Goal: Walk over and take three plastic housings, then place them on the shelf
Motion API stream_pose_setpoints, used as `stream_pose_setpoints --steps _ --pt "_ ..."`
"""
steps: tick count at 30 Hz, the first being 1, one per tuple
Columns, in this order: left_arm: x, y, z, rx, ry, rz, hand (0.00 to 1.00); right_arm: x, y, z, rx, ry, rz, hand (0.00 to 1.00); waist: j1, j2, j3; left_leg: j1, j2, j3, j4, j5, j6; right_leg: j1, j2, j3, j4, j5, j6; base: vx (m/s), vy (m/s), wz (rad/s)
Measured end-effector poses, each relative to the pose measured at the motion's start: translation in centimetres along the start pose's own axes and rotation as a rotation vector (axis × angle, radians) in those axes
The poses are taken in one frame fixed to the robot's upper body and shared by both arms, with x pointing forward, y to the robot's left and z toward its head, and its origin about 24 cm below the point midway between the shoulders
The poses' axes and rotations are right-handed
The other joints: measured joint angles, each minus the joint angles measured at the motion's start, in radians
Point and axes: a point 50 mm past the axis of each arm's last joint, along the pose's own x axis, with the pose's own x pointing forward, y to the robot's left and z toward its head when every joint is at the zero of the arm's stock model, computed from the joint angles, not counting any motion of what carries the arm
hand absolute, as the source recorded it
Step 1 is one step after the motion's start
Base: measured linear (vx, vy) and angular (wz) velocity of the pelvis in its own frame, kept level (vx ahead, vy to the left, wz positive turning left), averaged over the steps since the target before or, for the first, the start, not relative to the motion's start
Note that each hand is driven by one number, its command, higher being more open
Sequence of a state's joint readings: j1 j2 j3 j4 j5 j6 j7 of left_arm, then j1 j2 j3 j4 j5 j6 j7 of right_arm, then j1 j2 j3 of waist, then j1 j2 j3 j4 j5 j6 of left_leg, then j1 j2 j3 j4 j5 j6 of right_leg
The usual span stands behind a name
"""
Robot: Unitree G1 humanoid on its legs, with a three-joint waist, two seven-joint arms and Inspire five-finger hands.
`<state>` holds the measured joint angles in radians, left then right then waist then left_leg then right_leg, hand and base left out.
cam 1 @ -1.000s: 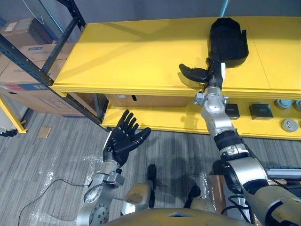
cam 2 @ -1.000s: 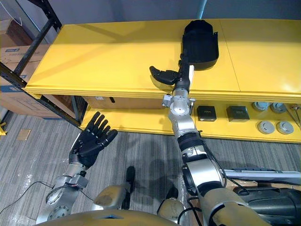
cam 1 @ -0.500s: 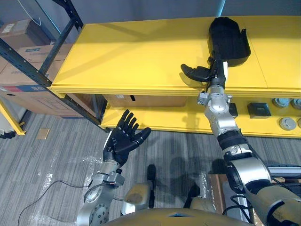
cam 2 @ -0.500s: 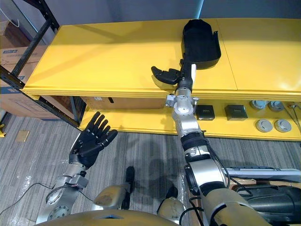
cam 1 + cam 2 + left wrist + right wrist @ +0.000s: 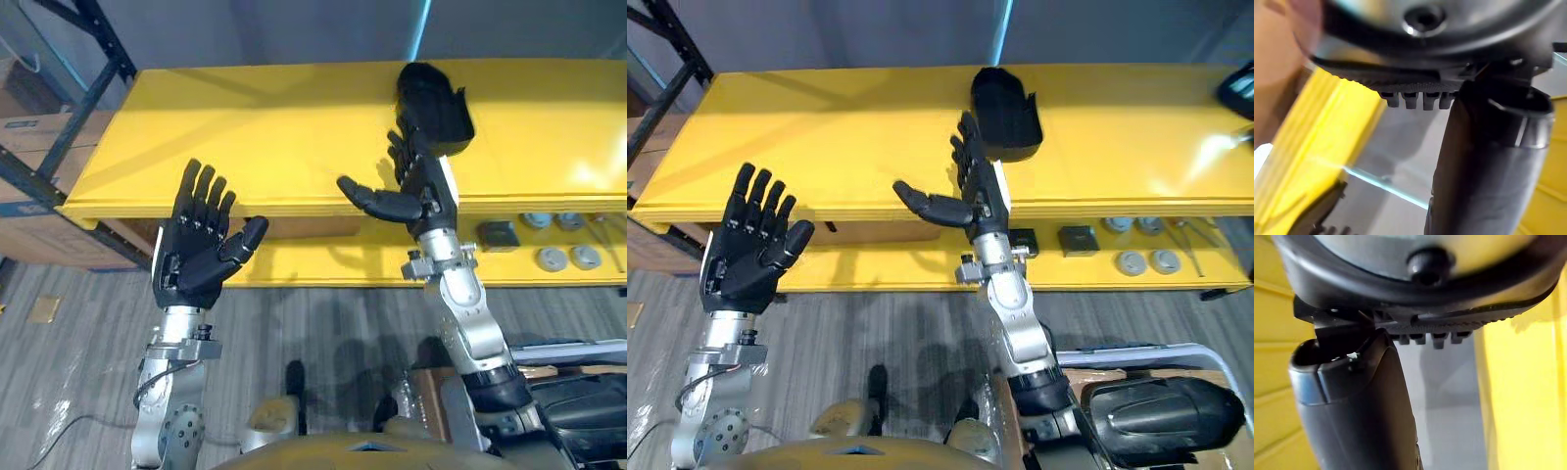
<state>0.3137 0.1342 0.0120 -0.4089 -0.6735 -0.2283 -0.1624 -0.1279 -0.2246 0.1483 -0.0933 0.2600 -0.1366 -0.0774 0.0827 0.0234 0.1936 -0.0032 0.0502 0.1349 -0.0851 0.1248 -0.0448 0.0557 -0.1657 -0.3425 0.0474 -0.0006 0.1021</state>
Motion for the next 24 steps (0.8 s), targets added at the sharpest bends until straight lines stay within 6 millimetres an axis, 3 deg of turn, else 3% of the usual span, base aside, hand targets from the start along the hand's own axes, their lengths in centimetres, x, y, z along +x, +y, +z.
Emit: stream_pose_setpoints --steps 5,8,10,12,18,21,23,24 --pt "0.5 -0.8 -0.3 -0.021 -0.001 -0.046 1.00 -3.5 -2.7 -1.7 0.047 0.089 -0.152 1.00 -0.044 -0.015 -0.013 0.042 -0.003 0.067 0.000 -0.022 0.004 0.002 0.000 0.070 0.000 0.005 0.007 0.04 0.014 -0.44" --pt "1.0 -1.6 -0.5 -0.046 0.001 -0.084 1.00 -7.2 -5.5 -1.3 0.061 0.112 -0.298 1.00 -0.091 -0.016 -0.029 0.066 -0.003 0.116 -0.001 -0.039 0.004 -0.001 0.000 0.118 -0.004 0.011 0.010 0.02 0.027 -0.50" --pt "1.0 -2.4 -1.4 -0.167 0.045 -0.127 1.00 -10.3 -7.5 -0.9 0.043 0.144 -0.401 1.00 -0.134 -0.016 -0.051 0.087 0.000 0.172 -0.003 -0.066 -0.002 -0.009 0.006 0.177 -0.016 0.019 0.013 0.01 0.037 -0.70" --pt "1.2 -3.0 -1.9 -0.207 0.068 -0.151 1.00 -11.6 -8.1 -0.6 0.022 0.157 -0.445 1.00 -0.148 -0.017 -0.063 0.087 0.001 0.197 -0.003 -0.074 -0.006 -0.025 0.009 0.205 -0.016 0.020 0.014 0.00 0.031 -0.58" --pt "2.6 -6.0 -3.7 -0.273 0.127 -0.266 1.00 -15.6 -8.5 0.3 -0.010 0.189 -0.553 1.00 -0.258 -0.021 -0.073 0.103 0.021 0.335 -0.003 -0.101 -0.021 -0.079 0.043 0.342 -0.037 0.047 0.018 -0.01 0.010 -0.70" --pt "2.7 -6.6 -5.0 -0.257 0.186 -0.272 1.00 -17.0 -8.5 0.2 -0.003 0.212 -0.560 1.00 -0.293 -0.019 -0.074 0.111 0.046 0.398 0.044 -0.134 -0.031 -0.098 0.070 0.410 -0.039 0.056 0.008 0.04 -0.028 -0.66" --pt "2.6 -6.5 -5.2 -0.221 0.202 -0.251 1.00 -16.8 -8.5 0.4 0.020 0.184 -0.529 1.00 -0.294 -0.015 -0.074 0.047 0.070 0.343 0.195 -0.204 -0.025 -0.119 0.083 0.460 -0.038 0.067 -0.001 0.06 -0.064 -0.81" --pt "2.6 -6.0 -5.1 -0.214 0.202 -0.209 1.00 -16.1 -8.3 0.6 0.025 0.156 -0.483 1.00 -0.271 -0.003 -0.070 0.002 0.095 0.218 0.304 -0.260 -0.019 -0.131 0.102 0.501 -0.038 0.077 -0.005 0.04 -0.066 -1.09"
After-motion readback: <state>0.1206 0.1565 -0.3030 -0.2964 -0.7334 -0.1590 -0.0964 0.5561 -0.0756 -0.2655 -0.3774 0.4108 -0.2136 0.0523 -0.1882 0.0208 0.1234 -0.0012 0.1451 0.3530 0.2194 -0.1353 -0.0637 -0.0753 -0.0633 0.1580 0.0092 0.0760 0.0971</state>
